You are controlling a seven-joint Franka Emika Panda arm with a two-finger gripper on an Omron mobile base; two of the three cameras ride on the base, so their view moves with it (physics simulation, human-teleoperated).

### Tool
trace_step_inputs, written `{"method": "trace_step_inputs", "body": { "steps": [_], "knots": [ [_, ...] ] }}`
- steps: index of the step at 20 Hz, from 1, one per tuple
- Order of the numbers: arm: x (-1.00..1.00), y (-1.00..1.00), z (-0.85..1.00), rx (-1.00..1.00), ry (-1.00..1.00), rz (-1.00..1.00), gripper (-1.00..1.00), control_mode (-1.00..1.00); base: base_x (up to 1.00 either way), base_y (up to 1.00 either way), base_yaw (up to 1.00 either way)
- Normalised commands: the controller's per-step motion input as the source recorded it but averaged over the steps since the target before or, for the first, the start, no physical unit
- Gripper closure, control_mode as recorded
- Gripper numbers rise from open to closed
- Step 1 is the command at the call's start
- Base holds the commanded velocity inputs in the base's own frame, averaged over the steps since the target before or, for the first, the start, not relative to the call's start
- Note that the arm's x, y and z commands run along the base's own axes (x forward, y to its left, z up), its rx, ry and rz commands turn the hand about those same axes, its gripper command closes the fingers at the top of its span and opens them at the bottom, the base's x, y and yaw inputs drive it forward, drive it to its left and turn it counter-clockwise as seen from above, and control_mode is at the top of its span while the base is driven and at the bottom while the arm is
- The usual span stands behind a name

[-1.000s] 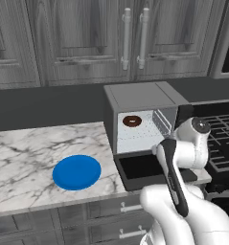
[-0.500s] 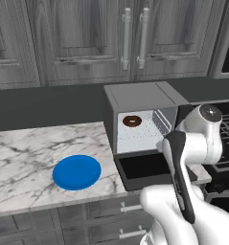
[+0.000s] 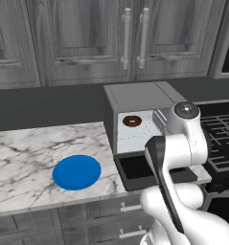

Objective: Pick up the bagel from the plate, place it on the toaster oven rack, close the door, and set the timer.

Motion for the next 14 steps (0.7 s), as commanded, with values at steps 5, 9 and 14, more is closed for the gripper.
{"method": "trace_step_inputs", "body": {
  "steps": [5,9,14],
  "knots": [
    [-0.21,0.24,-0.34,-0.11,-0.03,0.05,-1.0,-1.0,0.0,0.0,0.0],
    [-0.22,0.09,-0.2,-0.05,-0.01,0.04,-1.0,-1.0,0.0,0.0,0.0],
    [-0.17,0.0,-0.12,-0.01,0.0,0.02,-1.0,-1.0,0.0,0.0,0.0]
  ]
}}
